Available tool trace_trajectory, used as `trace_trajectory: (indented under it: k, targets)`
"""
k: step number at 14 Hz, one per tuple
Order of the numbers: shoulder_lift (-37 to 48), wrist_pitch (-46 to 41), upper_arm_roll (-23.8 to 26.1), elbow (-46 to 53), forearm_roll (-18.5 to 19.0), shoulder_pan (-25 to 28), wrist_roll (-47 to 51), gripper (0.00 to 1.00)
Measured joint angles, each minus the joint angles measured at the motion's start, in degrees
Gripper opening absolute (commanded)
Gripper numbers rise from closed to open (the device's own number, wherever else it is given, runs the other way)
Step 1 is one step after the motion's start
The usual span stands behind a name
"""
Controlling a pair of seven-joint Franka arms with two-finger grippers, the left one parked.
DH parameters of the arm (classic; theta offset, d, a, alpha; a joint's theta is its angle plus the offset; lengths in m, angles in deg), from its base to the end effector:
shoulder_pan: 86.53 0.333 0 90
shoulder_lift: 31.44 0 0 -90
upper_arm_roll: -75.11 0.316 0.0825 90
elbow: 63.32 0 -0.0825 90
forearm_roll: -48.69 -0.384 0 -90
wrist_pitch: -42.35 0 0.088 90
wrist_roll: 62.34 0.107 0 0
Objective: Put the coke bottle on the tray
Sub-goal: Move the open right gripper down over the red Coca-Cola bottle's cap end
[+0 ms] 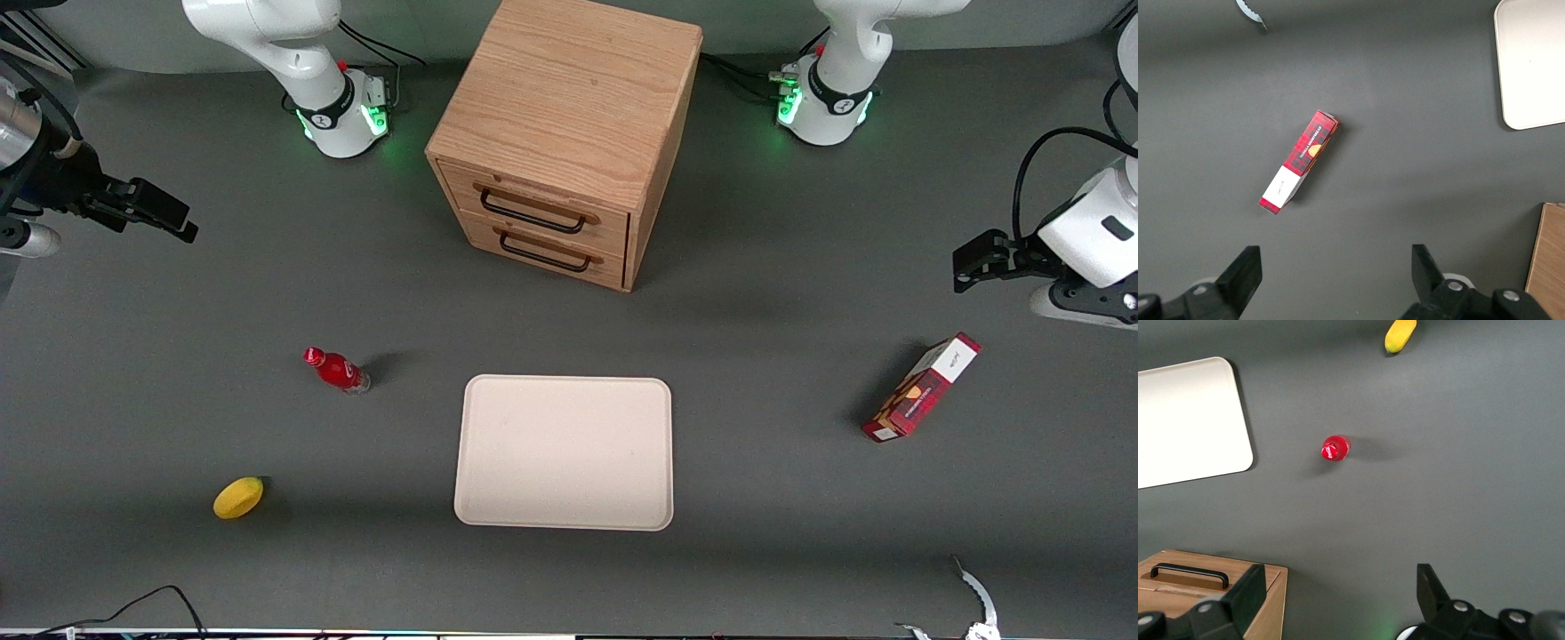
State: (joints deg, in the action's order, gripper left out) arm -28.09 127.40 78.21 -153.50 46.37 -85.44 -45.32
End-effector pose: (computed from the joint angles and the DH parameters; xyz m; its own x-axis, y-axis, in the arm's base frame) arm 0.5256 0.0441 0.6472 0.9749 -0.2187 -0.0406 -0.2199 -0.9752 -0.0265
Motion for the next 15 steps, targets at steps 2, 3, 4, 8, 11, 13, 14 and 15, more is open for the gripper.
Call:
trace_trajectory:
  k: [2, 3, 4, 8, 11, 13, 14, 15]
  targets:
    - [0.00, -1.02, 0.00, 0.36, 0.00, 0.06, 0.00, 1.00]
    - [-0.01, -1.41, 0.01, 0.51, 0.00, 0.10, 0.00, 1.00]
    - [-0.03, -1.99, 0.02, 0.53, 0.00, 0.11, 0.00, 1.00]
    - [-2.41, -1.95, 0.02, -0.82, 0.00, 0.11, 0.00, 1.00]
    - [-6.23, 10.42, 0.20, -8.67, 0.00, 0.19, -0.01, 1.00]
    - [-8.60, 18.79, 0.40, -14.33, 0.00, 0.39, -0.01, 1.00]
    - [-9.83, 21.62, 0.51, -15.93, 0.00, 0.52, -0.01, 1.00]
    - [-11.15, 24.21, 0.70, -16.99, 0.00, 0.64, 0.04, 1.00]
